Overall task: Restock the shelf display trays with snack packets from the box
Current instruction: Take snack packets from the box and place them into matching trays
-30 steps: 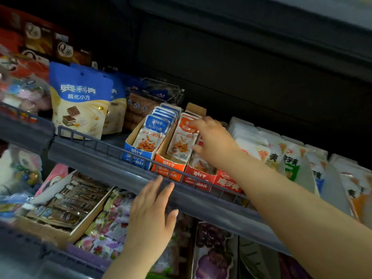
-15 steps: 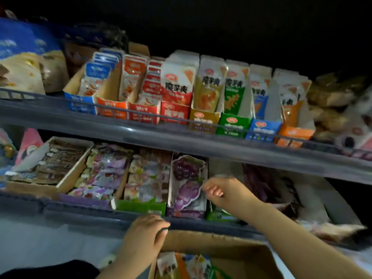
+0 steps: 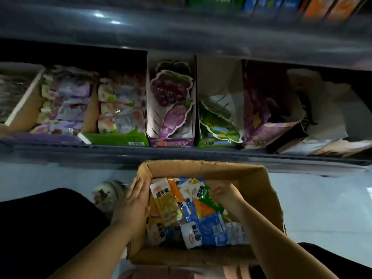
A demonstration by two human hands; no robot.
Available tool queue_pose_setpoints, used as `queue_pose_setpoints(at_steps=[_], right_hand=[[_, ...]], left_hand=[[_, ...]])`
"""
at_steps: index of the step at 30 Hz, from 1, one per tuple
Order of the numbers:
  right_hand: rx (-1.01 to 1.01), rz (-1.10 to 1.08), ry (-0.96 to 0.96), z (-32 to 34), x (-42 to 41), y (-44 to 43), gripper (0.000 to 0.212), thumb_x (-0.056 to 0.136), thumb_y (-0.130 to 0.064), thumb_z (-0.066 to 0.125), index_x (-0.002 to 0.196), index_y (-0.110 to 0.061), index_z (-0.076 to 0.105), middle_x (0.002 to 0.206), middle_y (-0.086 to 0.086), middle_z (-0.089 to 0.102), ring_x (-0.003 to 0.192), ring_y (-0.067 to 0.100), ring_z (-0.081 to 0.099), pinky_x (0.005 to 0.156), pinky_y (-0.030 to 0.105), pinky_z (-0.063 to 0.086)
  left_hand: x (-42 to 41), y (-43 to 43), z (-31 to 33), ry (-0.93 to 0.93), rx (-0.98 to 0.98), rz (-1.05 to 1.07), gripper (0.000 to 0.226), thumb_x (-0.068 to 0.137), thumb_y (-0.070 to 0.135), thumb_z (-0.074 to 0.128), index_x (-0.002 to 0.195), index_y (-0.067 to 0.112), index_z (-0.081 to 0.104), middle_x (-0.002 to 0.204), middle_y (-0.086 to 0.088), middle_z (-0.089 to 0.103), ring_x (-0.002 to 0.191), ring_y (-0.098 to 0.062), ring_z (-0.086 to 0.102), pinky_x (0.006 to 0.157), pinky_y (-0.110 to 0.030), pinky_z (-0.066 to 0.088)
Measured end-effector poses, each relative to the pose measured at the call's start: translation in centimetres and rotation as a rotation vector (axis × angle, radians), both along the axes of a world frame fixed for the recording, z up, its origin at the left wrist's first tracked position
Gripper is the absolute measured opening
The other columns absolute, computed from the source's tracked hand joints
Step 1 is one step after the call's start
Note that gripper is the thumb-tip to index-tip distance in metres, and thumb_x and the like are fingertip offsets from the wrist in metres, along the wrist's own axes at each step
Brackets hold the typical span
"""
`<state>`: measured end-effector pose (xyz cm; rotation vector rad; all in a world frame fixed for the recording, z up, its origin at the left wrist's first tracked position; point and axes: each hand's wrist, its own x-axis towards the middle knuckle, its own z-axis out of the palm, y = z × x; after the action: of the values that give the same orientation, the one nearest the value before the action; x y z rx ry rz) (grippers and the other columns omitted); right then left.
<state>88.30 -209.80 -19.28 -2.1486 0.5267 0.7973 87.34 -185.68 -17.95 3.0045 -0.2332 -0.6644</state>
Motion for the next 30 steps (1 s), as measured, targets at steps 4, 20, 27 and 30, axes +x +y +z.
queue_pose_setpoints(at_steps=[4,20,27,30], right_hand=[[0.053,-0.092,0.126,-3.5,-1.0,0.0,0.018,0.087,0.008,0.051,0.076,-0.002,0.060,0.072,0.003,0.058,0.054,0.003,0.058,0.050,0.011,0.043],[0.027,-0.228,0.195,-11.7,-0.1,9.4,0.097,0.078,-0.034,0.070,0.147,-0.021,0.003,0.155,0.003,0.004,0.143,0.025,0.006,0.113,0.039,0.020],[-0.250,0.081,0.194,-13.1,0.3,9.4,0.099,0.076,-0.043,0.067,0.146,-0.013,0.003,0.153,0.012,0.012,0.141,0.030,0.010,0.114,0.043,0.006],[-0.222,0.073,0.185,-13.4,1.0,8.6,0.086,0.076,-0.038,0.069,0.142,-0.014,0.019,0.149,0.010,0.026,0.137,0.028,0.021,0.111,0.038,0.014]], left_hand=[[0.4,0.2,-2.1,-0.097,0.008,-0.055,0.074,0.084,0.015,0.058,0.144,0.001,0.017,0.152,-0.018,0.012,0.141,-0.024,-0.005,0.107,-0.040,0.031],[0.1,2.4,-6.5,-0.218,-0.086,-0.150,0.054,0.079,0.034,0.034,0.129,0.013,0.035,0.130,-0.013,0.053,0.132,-0.031,0.023,0.088,-0.049,0.044],[0.3,2.5,-6.6,-0.250,-0.076,-0.161,0.053,0.079,0.033,0.034,0.127,0.013,0.036,0.128,-0.014,0.055,0.126,-0.033,0.028,0.091,-0.049,0.038],[0.3,2.4,-6.7,-0.254,-0.077,-0.153,0.053,0.079,0.034,0.035,0.128,0.013,0.036,0.128,-0.014,0.055,0.126,-0.034,0.028,0.093,-0.049,0.031]])
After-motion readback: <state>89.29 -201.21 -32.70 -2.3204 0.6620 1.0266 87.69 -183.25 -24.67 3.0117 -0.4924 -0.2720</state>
